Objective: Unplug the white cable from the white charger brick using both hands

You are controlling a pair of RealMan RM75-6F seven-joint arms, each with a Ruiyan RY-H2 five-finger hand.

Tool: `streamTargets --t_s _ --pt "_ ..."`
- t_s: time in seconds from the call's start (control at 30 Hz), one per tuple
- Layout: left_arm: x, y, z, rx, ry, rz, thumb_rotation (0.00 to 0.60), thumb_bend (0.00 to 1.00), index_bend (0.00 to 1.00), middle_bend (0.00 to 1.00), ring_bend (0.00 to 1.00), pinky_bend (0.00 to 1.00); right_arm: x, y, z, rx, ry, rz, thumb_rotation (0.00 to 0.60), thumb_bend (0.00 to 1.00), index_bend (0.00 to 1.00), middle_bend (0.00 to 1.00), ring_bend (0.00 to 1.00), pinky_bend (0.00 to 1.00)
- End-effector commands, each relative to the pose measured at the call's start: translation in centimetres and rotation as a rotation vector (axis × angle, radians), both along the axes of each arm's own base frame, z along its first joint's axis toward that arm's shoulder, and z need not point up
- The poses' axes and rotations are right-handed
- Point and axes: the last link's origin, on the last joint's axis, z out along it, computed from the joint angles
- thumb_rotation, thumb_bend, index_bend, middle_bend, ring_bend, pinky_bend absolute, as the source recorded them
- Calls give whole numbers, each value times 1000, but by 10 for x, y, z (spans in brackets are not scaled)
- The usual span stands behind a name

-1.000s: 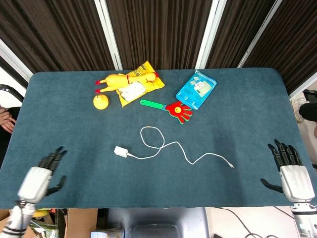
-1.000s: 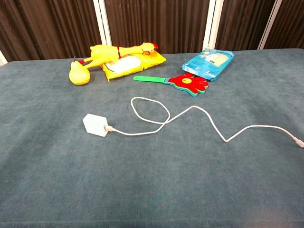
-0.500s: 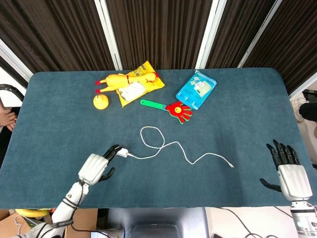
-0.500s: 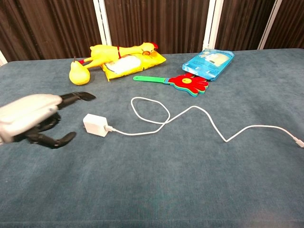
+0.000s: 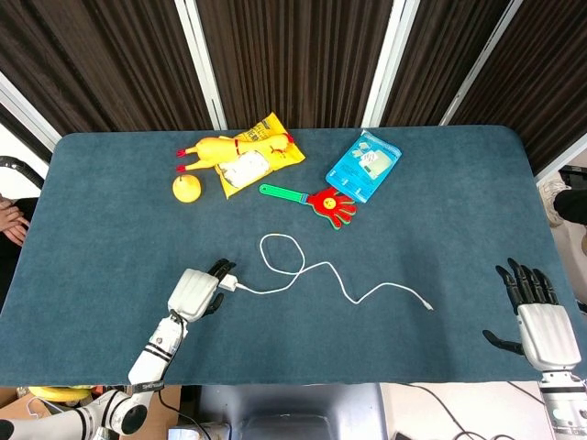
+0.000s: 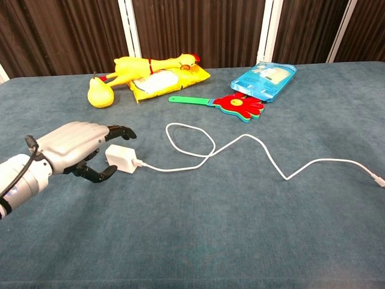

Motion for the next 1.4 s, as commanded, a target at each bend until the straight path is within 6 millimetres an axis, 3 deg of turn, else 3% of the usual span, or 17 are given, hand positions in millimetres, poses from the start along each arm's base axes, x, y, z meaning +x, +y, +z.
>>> streamTargets --t_s 0.03,0.4,0.57,0.83,0.93,1.13,1.23,1.4 --pt "-1 2 -2 12 16 -7 600 469 218 215 924 998 0 0 0 2 -2 0 600 118 0 0 0 0" --pt "-5 7 -8 24 31 -7 600 469 350 332 928 999 1 0 -1 10 -2 -1 600 118 0 0 0 0" --pt "-2 7 -10 39 -3 -20 600 470 467 460 947 1000 1 0 -2 14 0 -3 600 118 0 0 0 0" --pt "5 2 -12 65 -100 -35 600 473 728 761 1000 1000 3 0 -6 27 3 14 600 118 0 0 0 0" --pt "6 -6 -8 45 -129 -40 600 484 771 817 1000 1000 10 -4 -12 49 -30 61 600 118 0 0 0 0" --pt "12 -28 9 7 -169 -29 600 535 776 839 1000 1000 47 -27 -31 79 -209 209 600 120 21 0 0 0" --pt "18 -37 18 5 -172 -27 600 553 779 842 1000 1000 74 -45 -42 78 -210 295 600 135 110 0 0 0" --pt "28 -46 26 3 -174 0 600 577 781 844 1000 1000 123 -80 -73 80 -241 384 600 236 341 6 0 0"
